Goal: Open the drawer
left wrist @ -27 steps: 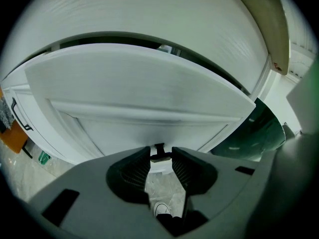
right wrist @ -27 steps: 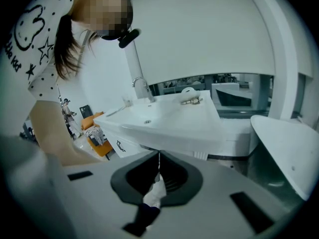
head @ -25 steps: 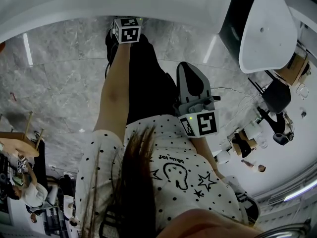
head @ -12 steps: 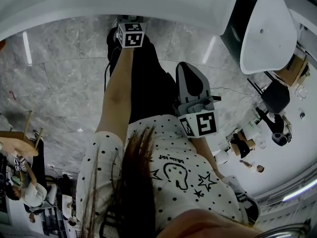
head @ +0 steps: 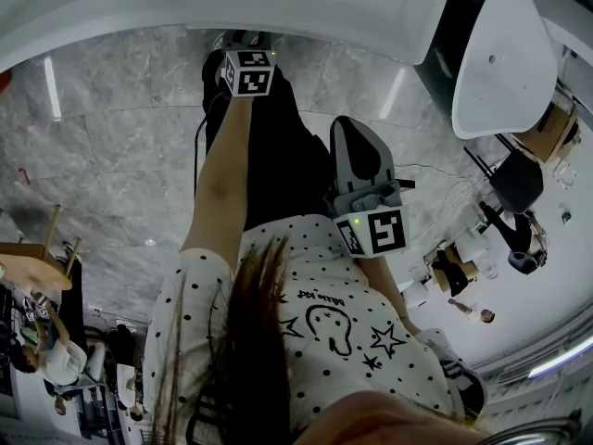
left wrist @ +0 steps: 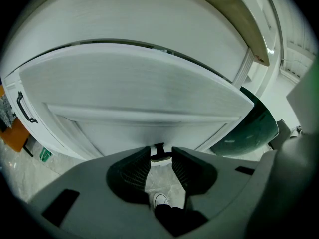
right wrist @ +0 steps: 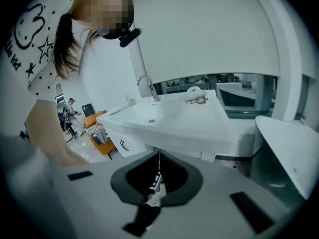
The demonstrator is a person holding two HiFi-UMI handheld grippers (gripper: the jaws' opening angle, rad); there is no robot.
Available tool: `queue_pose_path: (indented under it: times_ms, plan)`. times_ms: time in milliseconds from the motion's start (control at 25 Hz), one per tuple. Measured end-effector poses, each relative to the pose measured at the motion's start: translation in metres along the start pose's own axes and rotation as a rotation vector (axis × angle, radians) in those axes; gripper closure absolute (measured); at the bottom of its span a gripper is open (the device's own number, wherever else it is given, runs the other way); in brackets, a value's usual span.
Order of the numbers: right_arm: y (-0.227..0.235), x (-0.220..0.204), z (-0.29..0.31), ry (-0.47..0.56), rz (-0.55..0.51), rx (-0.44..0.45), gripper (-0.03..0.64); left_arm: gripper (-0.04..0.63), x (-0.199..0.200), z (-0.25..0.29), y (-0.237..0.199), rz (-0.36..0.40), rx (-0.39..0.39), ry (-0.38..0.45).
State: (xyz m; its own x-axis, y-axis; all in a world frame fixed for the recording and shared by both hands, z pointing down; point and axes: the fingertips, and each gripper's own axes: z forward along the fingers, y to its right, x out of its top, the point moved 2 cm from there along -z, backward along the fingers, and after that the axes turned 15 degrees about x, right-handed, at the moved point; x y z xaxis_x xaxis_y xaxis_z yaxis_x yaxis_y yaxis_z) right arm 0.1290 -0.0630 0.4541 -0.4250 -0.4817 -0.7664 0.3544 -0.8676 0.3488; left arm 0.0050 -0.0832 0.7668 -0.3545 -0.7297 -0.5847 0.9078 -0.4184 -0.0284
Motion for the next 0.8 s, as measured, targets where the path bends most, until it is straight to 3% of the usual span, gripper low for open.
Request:
queue_pose_path:
  times_ms: [800]
  plan:
    - [-0.013, -0.003, 0.001, -0.021, -0.013, 0.04, 0.601, 0.458, -0.032, -0.024, -0.005, 0.003, 0.003, -0.031]
